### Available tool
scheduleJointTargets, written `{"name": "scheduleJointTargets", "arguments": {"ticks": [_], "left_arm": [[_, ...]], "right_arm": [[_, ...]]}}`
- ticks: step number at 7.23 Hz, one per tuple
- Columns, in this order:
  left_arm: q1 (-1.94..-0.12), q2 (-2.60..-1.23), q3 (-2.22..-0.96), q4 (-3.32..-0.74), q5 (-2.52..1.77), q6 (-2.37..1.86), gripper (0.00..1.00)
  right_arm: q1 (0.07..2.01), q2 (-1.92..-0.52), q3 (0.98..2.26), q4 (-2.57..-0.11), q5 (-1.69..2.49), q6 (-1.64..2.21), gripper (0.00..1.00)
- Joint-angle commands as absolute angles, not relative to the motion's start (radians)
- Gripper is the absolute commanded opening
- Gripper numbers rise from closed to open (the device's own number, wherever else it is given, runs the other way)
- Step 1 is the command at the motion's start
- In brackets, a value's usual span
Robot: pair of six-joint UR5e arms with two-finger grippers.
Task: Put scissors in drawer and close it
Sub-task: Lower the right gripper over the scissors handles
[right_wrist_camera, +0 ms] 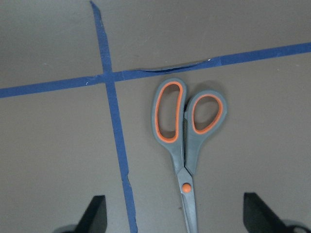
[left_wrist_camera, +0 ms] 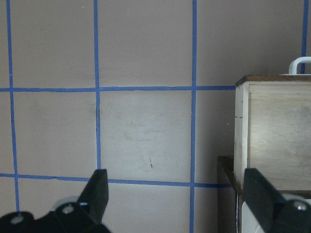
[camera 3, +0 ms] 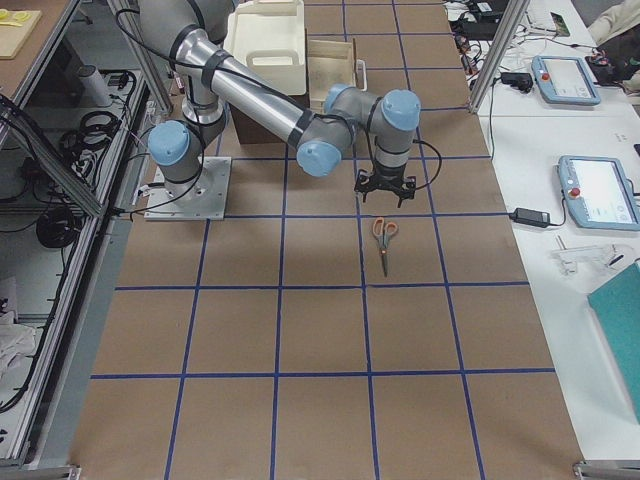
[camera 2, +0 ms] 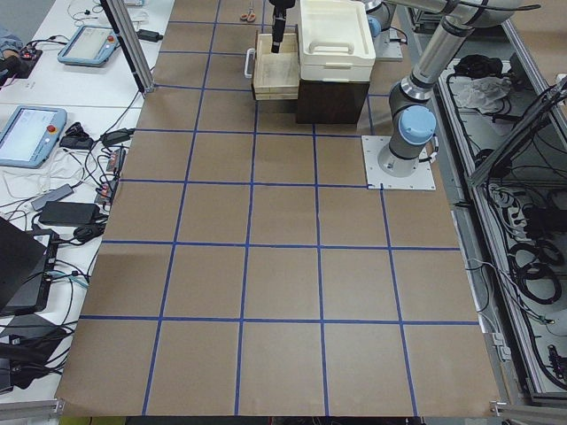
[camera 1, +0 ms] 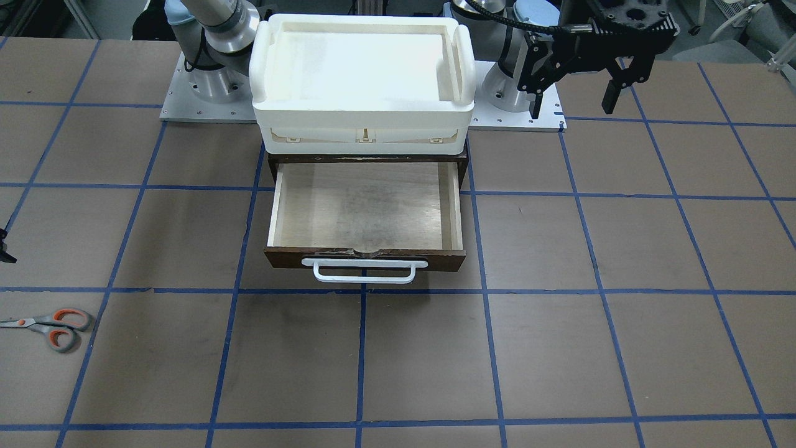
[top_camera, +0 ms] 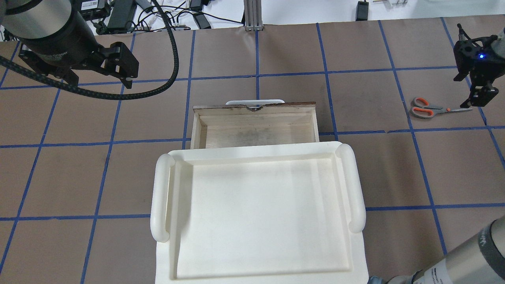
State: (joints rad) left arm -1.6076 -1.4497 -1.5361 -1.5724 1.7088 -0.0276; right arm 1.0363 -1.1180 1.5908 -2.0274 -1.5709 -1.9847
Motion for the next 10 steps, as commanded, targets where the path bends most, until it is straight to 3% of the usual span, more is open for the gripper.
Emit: {"name": "scheduleJointTargets", "arguments": {"ticks": [1, 8, 9, 10], "left_arm": [[-1.608, -1.45, -1.536, -1.572, 1.709, -0.028, 1.0], [-1.608, -1.45, -1.536, -1.572, 1.71, -0.028, 1.0], [-1.608, -1.45, -1.536, -1.572, 1.71, -0.028, 1.0], [-1.608, -1.45, -1.537, -1.572, 1.71, -0.028, 1.0]], "right_arm": [[1.035, -1.046, 1.591, -2.084, -1.574, -2.025, 1.0], [1.035, -0.947, 1.588, -2.145, -1.589, -2.028, 0.97], [1.035, -0.946, 1.586, -2.145, -1.591, -2.028, 0.86], [1.037, -0.948, 1.583, -2.143, -1.592, -2.026, 0.6]]}}
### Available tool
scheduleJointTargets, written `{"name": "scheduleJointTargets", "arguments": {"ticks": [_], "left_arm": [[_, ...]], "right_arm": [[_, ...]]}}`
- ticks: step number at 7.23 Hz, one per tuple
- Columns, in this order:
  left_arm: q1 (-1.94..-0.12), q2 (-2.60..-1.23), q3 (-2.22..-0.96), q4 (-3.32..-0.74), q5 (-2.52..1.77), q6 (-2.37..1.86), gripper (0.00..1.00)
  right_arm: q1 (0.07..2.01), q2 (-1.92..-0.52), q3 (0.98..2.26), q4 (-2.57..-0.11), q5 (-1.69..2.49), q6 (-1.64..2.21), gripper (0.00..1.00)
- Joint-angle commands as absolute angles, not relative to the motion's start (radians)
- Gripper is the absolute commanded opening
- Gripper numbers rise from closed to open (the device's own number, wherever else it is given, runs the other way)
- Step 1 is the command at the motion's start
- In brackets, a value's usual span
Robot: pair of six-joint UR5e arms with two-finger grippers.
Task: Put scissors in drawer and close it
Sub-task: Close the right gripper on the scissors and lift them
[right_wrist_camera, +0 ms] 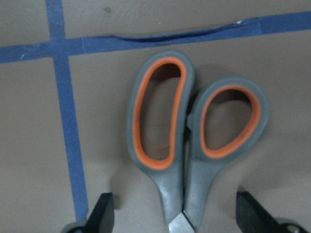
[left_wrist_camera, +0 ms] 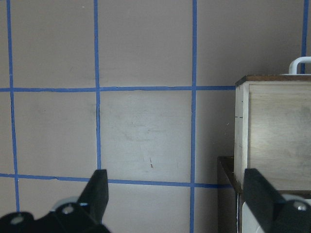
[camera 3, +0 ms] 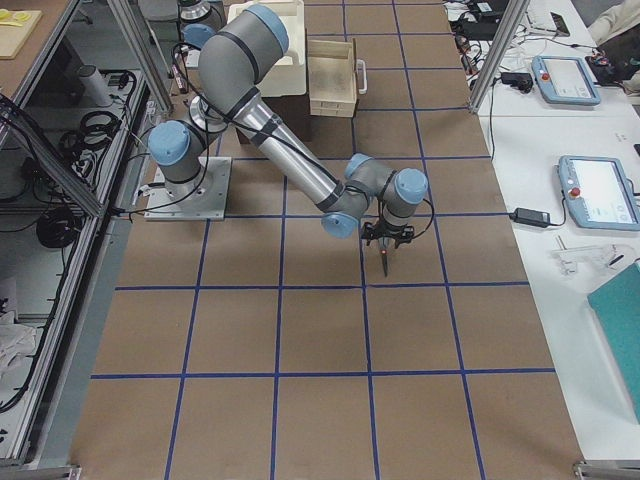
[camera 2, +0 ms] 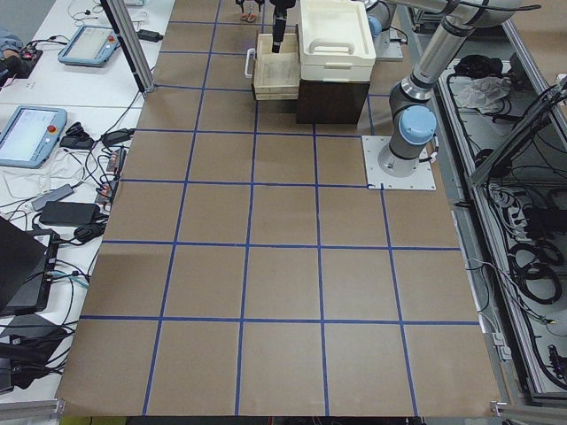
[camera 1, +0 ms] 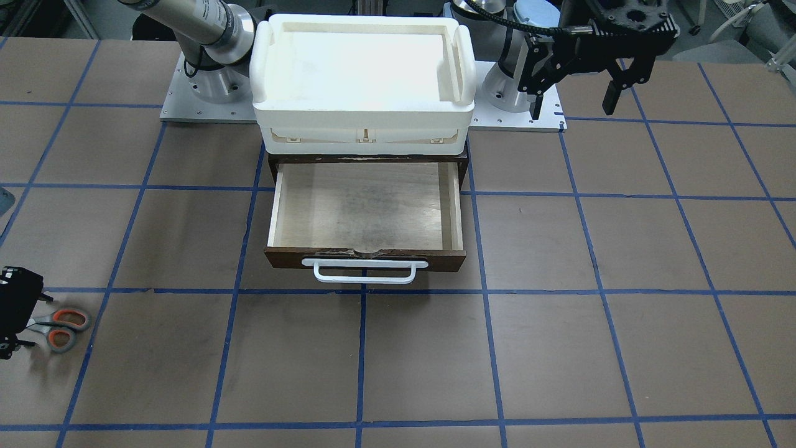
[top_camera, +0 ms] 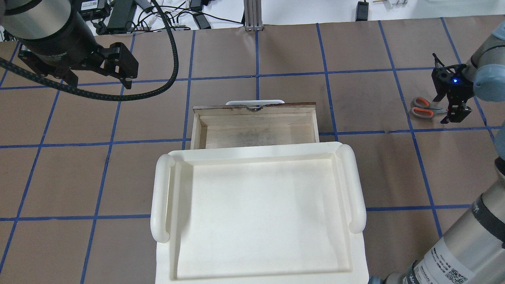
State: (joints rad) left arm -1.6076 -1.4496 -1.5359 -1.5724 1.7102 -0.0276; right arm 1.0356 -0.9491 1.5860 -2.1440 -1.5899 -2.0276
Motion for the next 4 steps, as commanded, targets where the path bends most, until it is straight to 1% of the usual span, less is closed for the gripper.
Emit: {"name": "scheduleJointTargets", "arguments": {"ticks": [1, 2, 4], "left_arm": [[-1.608, -1.448, -1.536, -1.572, 1.71, -0.028, 1.0], [-1.608, -1.448, -1.536, -1.572, 1.71, -0.028, 1.0], [-1.608, -1.448, -1.536, -1.572, 1.71, -0.028, 1.0]], "right_arm": [[1.037, -0.951, 1.58, -2.14, -1.626, -2.028, 0.19], [1.04, -0.953, 1.58, -2.138, -1.649, -2.028, 0.0], [1.046, -0.968, 1.577, -2.134, -1.667, -2.034, 0.0]]}}
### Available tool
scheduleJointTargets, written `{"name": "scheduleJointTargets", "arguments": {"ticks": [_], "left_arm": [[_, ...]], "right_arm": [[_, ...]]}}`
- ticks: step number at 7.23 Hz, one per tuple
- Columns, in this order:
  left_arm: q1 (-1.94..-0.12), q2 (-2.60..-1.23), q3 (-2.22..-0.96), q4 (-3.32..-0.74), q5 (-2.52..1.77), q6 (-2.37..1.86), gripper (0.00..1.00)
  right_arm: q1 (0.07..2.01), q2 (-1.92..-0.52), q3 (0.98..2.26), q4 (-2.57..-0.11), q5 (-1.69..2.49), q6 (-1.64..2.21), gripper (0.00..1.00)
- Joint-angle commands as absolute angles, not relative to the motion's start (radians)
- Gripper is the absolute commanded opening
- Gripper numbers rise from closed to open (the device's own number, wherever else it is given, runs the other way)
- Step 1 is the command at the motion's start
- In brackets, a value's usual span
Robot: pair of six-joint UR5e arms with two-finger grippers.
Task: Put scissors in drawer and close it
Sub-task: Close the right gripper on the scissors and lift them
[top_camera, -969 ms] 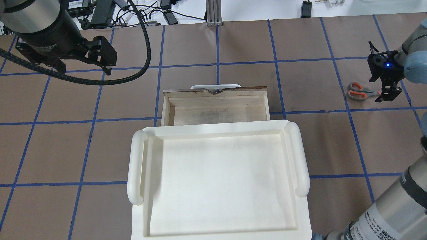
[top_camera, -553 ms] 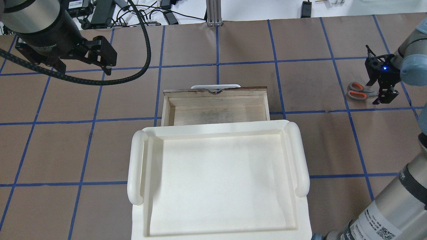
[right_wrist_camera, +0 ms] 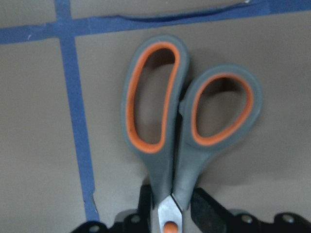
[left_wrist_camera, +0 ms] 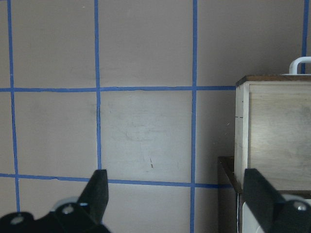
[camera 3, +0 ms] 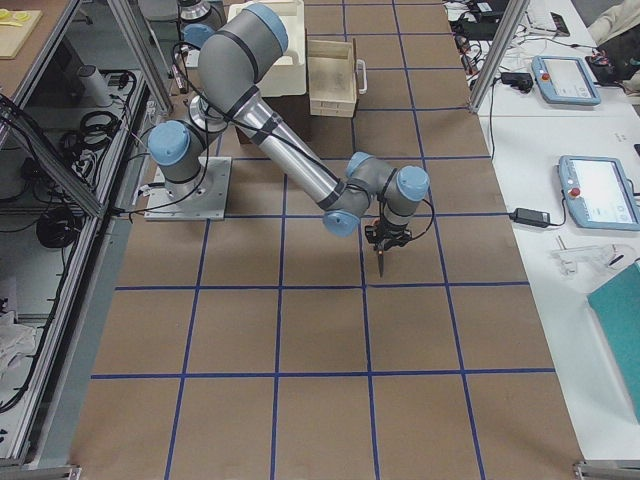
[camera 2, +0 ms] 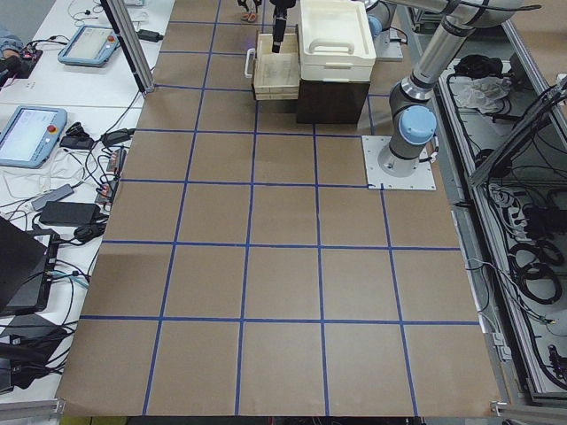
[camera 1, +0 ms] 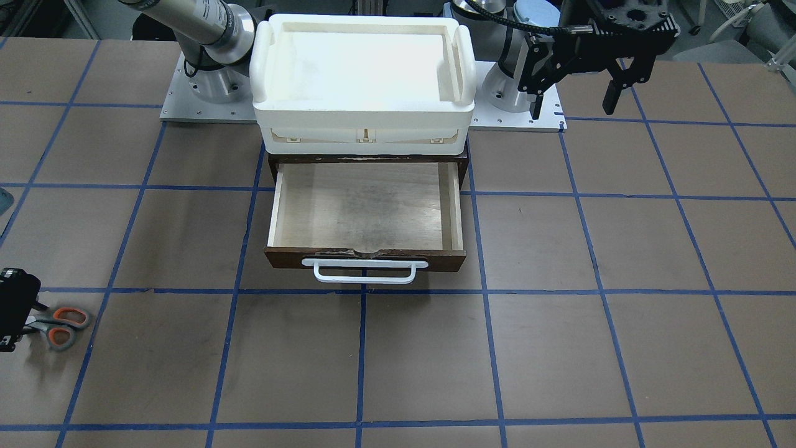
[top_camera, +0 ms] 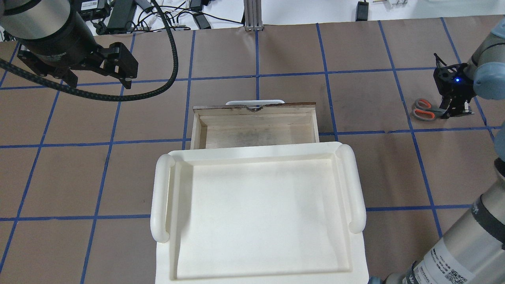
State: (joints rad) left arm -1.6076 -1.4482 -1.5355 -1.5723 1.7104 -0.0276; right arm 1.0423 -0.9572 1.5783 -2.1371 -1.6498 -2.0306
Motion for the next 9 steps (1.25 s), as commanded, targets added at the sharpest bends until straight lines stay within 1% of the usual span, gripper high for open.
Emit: {"name": "scheduleJointTargets", "arguments": {"ticks": [1, 4, 5, 8, 9], "left_arm": [[-1.608, -1.448, -1.536, -1.572, 1.71, -0.028, 1.0], [-1.608, -1.448, -1.536, -1.572, 1.712, -0.026, 1.0], [-1.608, -1.448, -1.536, -1.572, 1.712, -0.026, 1.0], [-1.606, -1.448, -1.536, -1.572, 1.712, -0.025, 1.0], [-1.606, -1.448, -1.536, -1.572, 1.712, -0.025, 1.0]], "right_arm": [[1.048, -0.98, 1.574, -2.128, -1.675, -2.034, 0.0], [1.065, -1.06, 1.574, -2.117, -1.66, -2.023, 0.0], [1.071, -1.104, 1.574, -2.077, -1.642, -2.019, 0.0], [1.211, -1.276, 1.569, -1.842, -1.635, -1.897, 0.0], [1.263, -1.314, 1.569, -1.8, -1.631, -1.864, 0.0]]}}
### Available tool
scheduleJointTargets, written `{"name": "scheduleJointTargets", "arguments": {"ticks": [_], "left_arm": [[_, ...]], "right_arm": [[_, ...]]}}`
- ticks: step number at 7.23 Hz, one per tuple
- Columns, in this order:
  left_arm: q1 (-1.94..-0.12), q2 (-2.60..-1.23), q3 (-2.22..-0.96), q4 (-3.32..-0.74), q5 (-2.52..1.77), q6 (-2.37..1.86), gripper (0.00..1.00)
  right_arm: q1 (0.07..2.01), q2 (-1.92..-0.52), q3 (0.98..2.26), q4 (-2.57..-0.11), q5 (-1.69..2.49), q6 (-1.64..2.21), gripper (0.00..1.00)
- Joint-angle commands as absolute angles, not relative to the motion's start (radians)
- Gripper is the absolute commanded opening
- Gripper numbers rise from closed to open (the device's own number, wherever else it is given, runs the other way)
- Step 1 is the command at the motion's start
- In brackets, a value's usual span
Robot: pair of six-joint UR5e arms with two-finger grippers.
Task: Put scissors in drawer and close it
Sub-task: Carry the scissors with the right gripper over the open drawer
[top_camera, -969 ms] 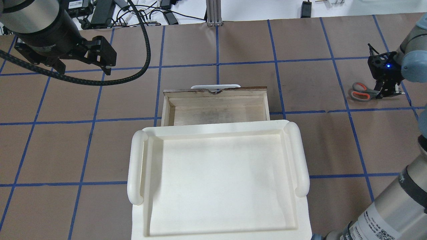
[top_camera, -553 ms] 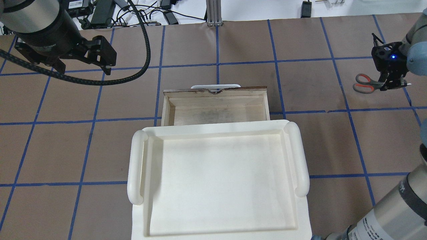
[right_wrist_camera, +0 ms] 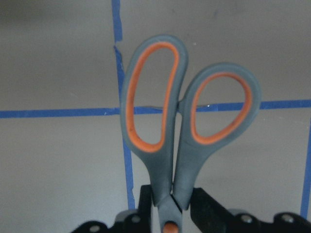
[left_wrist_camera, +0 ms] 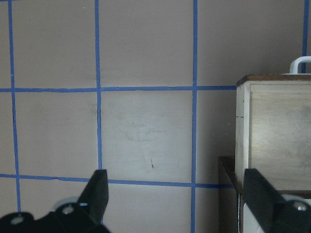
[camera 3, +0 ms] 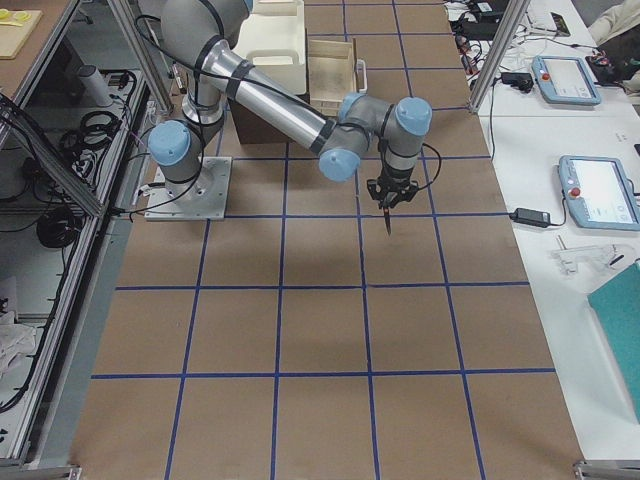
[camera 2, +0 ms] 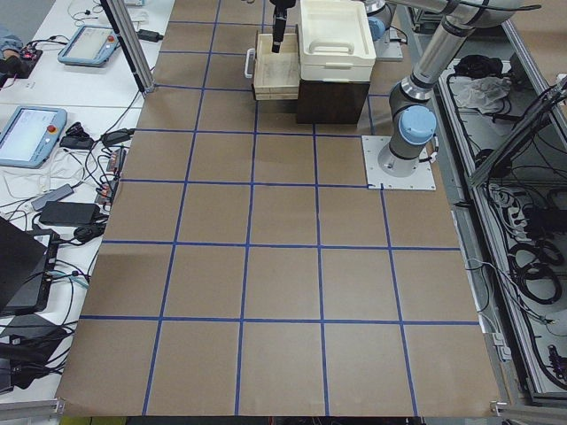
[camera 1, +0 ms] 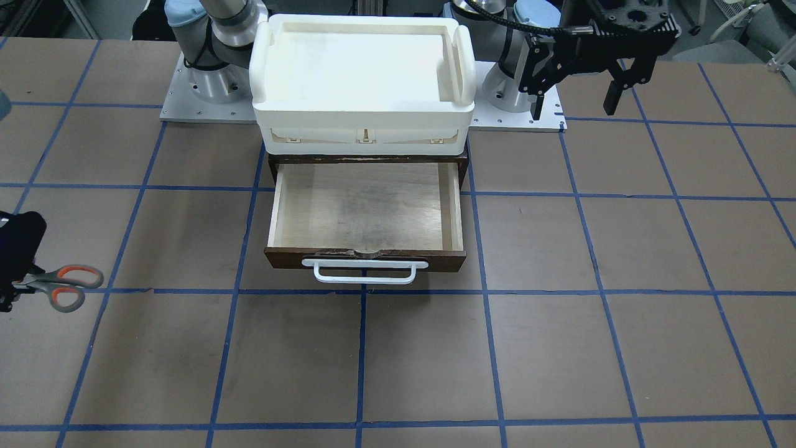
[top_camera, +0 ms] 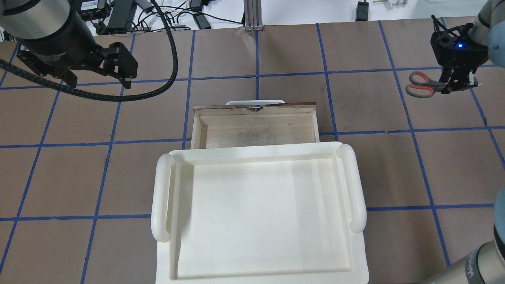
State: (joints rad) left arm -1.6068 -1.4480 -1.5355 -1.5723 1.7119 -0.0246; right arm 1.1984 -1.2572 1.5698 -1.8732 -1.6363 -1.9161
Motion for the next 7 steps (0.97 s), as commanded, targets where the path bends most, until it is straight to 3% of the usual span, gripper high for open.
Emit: {"name": "scheduleJointTargets", "arguments": {"ticks": [1, 7], "left_arm": [[-1.606, -1.447, -1.536, -1.572, 1.712, -0.025, 1.0], [-1.606, -1.447, -1.536, -1.572, 1.715, -0.021, 1.0]], "right_arm": [[1.311, -1.337, 1.571, -1.774, -1.623, -1.82, 0.0], [1.774, -1.373, 1.569, -1.733, -1.599, -1.27, 0.0]]}}
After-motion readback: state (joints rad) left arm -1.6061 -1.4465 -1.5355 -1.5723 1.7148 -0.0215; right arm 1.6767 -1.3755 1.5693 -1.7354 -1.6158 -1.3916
